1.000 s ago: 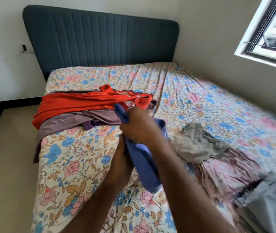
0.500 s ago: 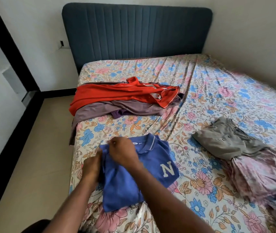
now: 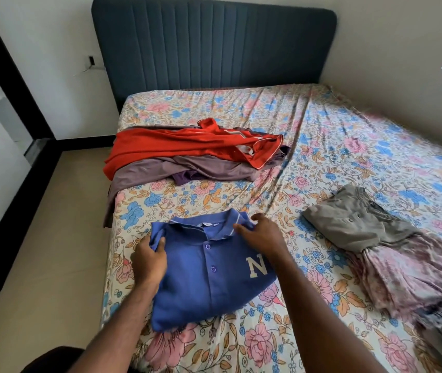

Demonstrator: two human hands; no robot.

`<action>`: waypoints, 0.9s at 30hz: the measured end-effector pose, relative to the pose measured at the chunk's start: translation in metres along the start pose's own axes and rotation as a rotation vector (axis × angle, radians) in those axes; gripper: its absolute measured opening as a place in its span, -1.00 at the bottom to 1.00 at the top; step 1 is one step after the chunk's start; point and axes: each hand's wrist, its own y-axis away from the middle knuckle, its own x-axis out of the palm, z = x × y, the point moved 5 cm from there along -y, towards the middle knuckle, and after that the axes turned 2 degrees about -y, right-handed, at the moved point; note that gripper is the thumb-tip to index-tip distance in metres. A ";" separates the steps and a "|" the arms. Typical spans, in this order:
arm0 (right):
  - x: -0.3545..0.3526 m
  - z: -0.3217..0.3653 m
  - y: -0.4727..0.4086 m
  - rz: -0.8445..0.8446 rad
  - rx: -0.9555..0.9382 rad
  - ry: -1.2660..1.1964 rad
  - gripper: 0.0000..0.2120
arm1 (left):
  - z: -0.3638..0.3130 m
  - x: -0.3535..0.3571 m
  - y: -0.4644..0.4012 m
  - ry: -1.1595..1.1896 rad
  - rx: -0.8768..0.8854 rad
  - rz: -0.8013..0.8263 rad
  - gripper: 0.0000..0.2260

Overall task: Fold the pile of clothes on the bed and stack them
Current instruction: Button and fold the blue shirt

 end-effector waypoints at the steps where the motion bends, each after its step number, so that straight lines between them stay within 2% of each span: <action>1: 0.008 0.005 -0.001 0.046 -0.023 0.066 -0.45 | -0.002 -0.004 -0.002 0.012 0.011 0.000 -0.87; 4: 0.009 0.024 -0.004 -0.012 -0.141 0.110 -0.80 | -0.002 -0.011 -0.009 -0.023 0.000 0.007 -0.83; 7: -0.010 0.044 -0.004 -0.137 -0.190 -0.021 -0.84 | -0.004 -0.014 -0.011 -0.091 0.021 -0.013 -0.90; 10: -0.016 0.052 -0.008 -0.201 -0.227 -0.104 -0.91 | -0.005 -0.015 -0.010 -0.114 0.036 -0.089 -0.87; 13: -0.008 0.028 -0.015 -0.122 -0.072 0.056 -0.91 | 0.000 -0.014 -0.013 -0.124 0.008 -0.091 -0.87; 15: -0.001 0.003 -0.015 -0.054 0.073 0.085 -0.74 | 0.005 -0.016 -0.015 -0.105 -0.059 -0.092 -0.82; 17: 0.004 -0.011 -0.013 -0.019 0.154 0.022 -0.56 | 0.002 -0.017 -0.013 -0.113 -0.077 -0.072 -0.87; 18: 0.007 -0.012 -0.012 -0.009 0.150 0.003 -0.49 | -0.005 -0.020 -0.011 -0.168 -0.041 -0.075 -0.84; 19: 0.011 -0.012 -0.011 0.000 0.145 -0.015 -0.45 | -0.011 -0.020 -0.011 -0.270 0.056 -0.081 -0.70; 20: 0.011 -0.011 -0.010 -0.009 0.133 -0.032 -0.43 | -0.018 -0.016 -0.013 -0.375 0.197 -0.076 -0.55; 22: 0.009 -0.005 -0.004 -0.098 0.087 -0.046 -0.52 | -0.028 -0.005 -0.015 -0.474 0.510 -0.011 -0.42; 24: 0.002 0.014 0.004 -0.256 -0.084 -0.006 -0.65 | -0.034 0.006 -0.015 -0.496 0.734 0.074 -0.43; 25: 0.002 0.029 0.008 -0.277 -0.213 0.009 -0.70 | -0.037 0.010 -0.014 -0.515 0.795 0.114 -0.48; 27: 0.013 0.058 0.017 -0.131 -0.454 0.098 -0.73 | -0.042 0.016 -0.013 -0.538 0.879 0.148 -0.63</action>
